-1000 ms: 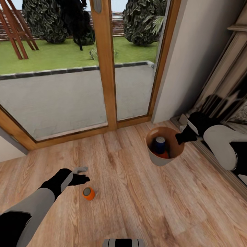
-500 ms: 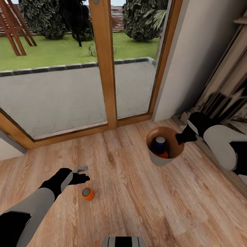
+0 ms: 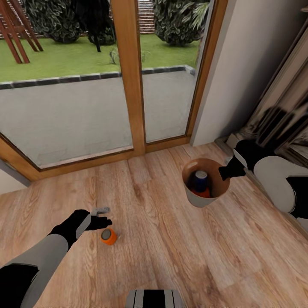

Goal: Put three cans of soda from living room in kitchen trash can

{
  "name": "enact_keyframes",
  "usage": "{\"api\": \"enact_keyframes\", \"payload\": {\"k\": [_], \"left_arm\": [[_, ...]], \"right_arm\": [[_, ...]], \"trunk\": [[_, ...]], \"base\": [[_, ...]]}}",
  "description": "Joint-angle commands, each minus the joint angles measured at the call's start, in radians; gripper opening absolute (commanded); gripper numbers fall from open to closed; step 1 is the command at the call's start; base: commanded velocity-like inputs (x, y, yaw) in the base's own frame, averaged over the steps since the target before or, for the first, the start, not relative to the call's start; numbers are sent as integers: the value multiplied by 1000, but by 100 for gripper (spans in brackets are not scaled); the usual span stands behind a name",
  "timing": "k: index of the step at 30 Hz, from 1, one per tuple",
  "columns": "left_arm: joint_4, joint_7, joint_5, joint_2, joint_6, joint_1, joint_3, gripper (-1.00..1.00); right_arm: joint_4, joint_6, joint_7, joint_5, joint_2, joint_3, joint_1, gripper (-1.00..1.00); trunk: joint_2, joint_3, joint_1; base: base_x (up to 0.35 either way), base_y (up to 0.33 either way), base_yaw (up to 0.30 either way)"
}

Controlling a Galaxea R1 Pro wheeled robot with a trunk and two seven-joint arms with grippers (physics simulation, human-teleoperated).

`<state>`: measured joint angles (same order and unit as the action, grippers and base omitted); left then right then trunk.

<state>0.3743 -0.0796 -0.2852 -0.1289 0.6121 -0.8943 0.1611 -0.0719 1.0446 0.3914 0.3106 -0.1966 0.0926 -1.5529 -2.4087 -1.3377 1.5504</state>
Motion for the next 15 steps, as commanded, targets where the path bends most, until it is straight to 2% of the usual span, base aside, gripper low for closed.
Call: {"api": "enact_keyframes", "payload": {"k": [1,13,15], "left_arm": [[0,0,0,0,0,0,0,100],[0,-1,0,0,-1,0,-1,100],[0,-2,0,0,-1,0,-1,100]], "right_arm": [[0,3,3,-18,0,-13,-1,-100],[0,3,3,-18,2,-12,1,-100],[0,3,3,-18,3,-12,1,-100]], "trunk": [[-7,-5,4],[-91,-61,50],[-92,-68,50]], "base": [[0,0,0],[0,0,0],[0,0,0]]}}
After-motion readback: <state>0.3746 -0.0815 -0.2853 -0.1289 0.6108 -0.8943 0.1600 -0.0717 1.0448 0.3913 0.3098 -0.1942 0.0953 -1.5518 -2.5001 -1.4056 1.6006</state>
